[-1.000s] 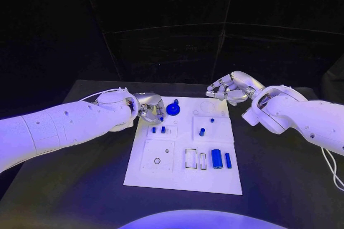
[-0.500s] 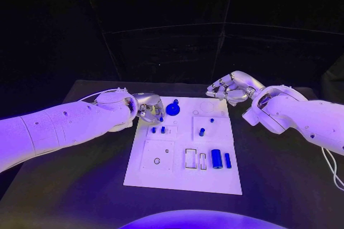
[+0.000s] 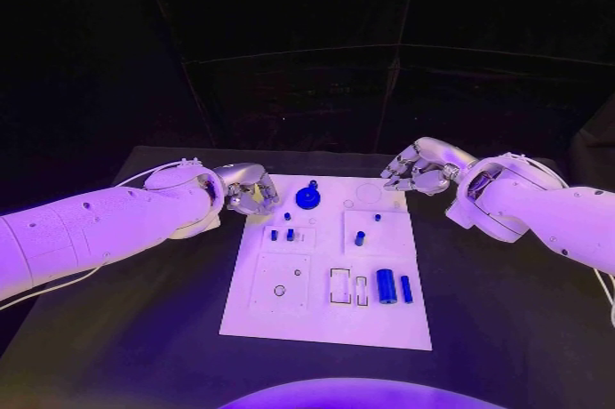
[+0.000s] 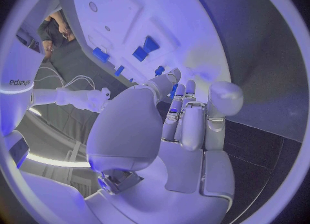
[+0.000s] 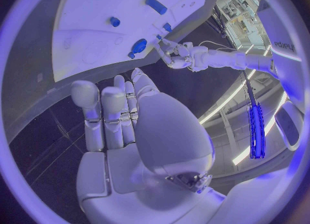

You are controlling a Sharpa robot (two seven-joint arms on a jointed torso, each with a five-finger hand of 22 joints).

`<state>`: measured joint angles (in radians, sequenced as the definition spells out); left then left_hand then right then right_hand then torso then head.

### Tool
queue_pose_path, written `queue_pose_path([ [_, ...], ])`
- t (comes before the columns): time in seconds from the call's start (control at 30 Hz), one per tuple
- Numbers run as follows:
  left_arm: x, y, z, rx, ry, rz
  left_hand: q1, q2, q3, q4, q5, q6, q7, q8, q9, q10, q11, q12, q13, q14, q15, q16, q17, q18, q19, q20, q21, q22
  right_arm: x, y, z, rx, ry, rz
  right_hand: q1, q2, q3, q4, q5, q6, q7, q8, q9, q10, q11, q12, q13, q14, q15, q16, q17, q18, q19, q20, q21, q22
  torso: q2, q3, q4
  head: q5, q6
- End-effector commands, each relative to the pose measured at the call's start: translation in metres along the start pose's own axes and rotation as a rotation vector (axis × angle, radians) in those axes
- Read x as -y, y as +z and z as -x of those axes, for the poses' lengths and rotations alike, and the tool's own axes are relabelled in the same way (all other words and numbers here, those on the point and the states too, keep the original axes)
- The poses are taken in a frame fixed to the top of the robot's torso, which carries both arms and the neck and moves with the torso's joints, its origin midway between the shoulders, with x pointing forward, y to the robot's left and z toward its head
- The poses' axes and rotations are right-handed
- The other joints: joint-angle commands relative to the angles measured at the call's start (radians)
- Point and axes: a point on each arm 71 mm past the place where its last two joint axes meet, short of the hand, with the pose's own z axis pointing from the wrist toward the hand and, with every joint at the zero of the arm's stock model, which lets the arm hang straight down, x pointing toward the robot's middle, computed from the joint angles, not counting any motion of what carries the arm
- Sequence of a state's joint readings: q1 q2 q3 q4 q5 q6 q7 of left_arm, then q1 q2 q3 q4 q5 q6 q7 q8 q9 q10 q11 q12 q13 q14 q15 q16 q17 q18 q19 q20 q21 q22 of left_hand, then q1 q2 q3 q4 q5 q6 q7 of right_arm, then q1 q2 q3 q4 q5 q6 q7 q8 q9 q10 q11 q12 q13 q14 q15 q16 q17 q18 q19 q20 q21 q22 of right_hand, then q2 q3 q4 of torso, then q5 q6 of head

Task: Assemble the parts on the task board

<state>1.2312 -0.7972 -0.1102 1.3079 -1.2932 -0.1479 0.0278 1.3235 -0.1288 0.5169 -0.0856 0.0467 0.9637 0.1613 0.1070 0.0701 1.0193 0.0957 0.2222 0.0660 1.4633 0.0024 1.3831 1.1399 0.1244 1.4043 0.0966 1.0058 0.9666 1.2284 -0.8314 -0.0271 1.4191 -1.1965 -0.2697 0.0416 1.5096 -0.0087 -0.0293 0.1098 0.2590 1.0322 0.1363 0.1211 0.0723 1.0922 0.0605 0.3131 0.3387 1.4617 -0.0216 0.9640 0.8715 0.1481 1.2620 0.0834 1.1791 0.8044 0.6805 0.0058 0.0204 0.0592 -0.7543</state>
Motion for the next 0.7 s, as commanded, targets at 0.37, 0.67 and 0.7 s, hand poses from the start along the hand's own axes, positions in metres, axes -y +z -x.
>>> queue_pose_path([
  [0.37, 0.004, -0.017, 0.025, 0.319, -0.963, -0.194, -0.006, 0.023, 0.008, 0.014, 0.002, 0.047, 0.008, 0.018, 0.001, 0.044, 0.003, 0.065, 0.016, -0.145, 0.009, -0.192, -0.335, 0.059, -0.156, 0.012, -0.311, -0.284, -0.015, -0.009, -0.025, -0.127, -0.503, 0.034, 0.001, -0.038, 0.037, 0.002, -0.030, 0.019, -0.002, -0.026, -0.006, 0.010, 0.006, -0.073, -0.098, 0.002, 0.005, -0.012, -0.026, -0.013, 0.003, 0.005, 0.010, 0.014, 0.002, -0.0006, -0.0008, -0.037, 0.020],
  [0.67, 0.006, -0.021, 0.025, 0.339, -1.094, -0.208, -0.008, 0.026, -0.001, 0.012, 0.002, 0.056, 0.006, 0.024, 0.001, 0.057, -0.001, 0.083, 0.020, -0.157, 0.006, -0.204, -0.357, 0.059, -0.161, 0.010, -0.321, -0.290, -0.023, -0.007, -0.043, -0.154, -0.549, 0.060, 0.000, -0.050, 0.054, 0.003, -0.039, 0.016, 0.006, -0.041, -0.005, 0.004, 0.015, -0.099, -0.139, 0.001, 0.012, -0.017, -0.035, -0.012, -0.002, 0.012, 0.007, 0.009, 0.003, -0.0009, 0.0006, -0.040, 0.022],
  [0.7, 0.006, -0.021, 0.025, 0.340, -1.099, -0.207, -0.009, 0.025, -0.002, 0.012, 0.002, 0.056, 0.005, 0.024, 0.001, 0.057, -0.001, 0.084, 0.020, -0.158, 0.006, -0.206, -0.361, 0.059, -0.161, 0.010, -0.322, -0.291, -0.024, -0.006, -0.045, -0.157, -0.550, 0.062, 0.001, -0.050, 0.055, 0.003, -0.039, 0.017, 0.006, -0.041, -0.005, 0.004, 0.016, -0.099, -0.141, 0.002, 0.012, -0.017, -0.035, -0.012, -0.002, 0.012, 0.007, 0.010, 0.003, -0.0009, 0.0011, -0.039, 0.022],
])
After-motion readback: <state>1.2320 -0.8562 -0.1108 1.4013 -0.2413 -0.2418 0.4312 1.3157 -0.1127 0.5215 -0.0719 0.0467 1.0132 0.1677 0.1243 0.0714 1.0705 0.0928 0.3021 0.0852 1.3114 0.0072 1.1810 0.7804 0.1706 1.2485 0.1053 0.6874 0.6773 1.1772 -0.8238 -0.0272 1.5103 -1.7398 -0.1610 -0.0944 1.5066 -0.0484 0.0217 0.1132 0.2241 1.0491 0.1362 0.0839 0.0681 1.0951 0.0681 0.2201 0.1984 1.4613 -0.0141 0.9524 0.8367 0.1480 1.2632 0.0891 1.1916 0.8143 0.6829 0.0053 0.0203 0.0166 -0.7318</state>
